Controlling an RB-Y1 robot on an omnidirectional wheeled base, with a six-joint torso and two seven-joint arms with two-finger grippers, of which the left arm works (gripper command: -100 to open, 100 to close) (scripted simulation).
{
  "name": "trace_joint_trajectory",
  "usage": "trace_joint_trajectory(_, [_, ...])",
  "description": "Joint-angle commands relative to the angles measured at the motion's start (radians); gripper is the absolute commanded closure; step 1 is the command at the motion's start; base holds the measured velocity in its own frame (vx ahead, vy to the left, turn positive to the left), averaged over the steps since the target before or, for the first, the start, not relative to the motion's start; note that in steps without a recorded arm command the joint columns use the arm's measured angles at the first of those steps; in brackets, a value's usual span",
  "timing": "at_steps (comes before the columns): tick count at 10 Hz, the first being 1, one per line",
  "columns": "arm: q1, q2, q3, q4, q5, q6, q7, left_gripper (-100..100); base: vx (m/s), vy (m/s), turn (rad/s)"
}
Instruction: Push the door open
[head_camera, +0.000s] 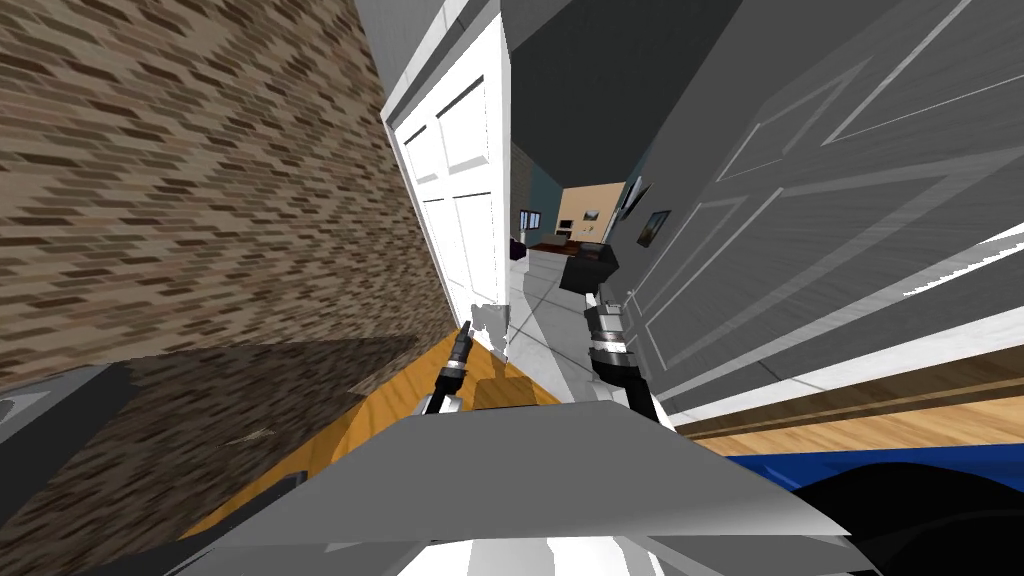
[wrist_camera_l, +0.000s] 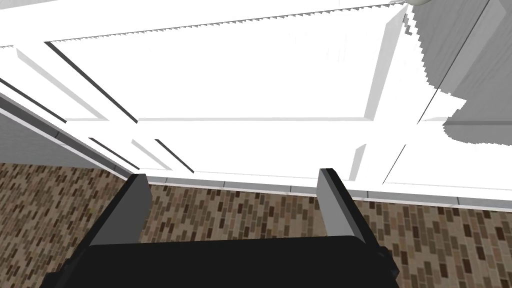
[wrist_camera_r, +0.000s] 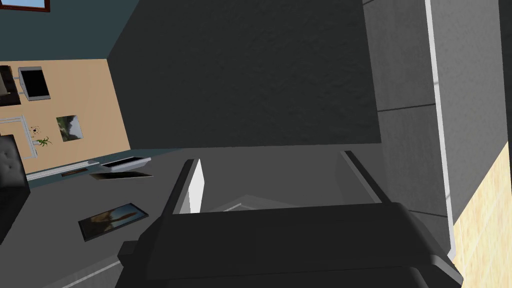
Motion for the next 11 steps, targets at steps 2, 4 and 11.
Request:
trace_joint_trajectory(2, [-0.027, -0.002, -0.022, 0.071, 0.0, -0.014, 0.005, -100, 0.076, 0.08, -0.104])
trace_joint_trajectory(4, [-0.042, -0.003, -0.039, 0.118, -0.001, -0.024, 0.01, -100, 0.067, 0.08, -0.094])
trace_joint_trajectory(11, [-0.097, -0.011, -0.103, 0.297, -0.001, -0.063, 0.027, -100, 0.085, 0.098, -0.107])
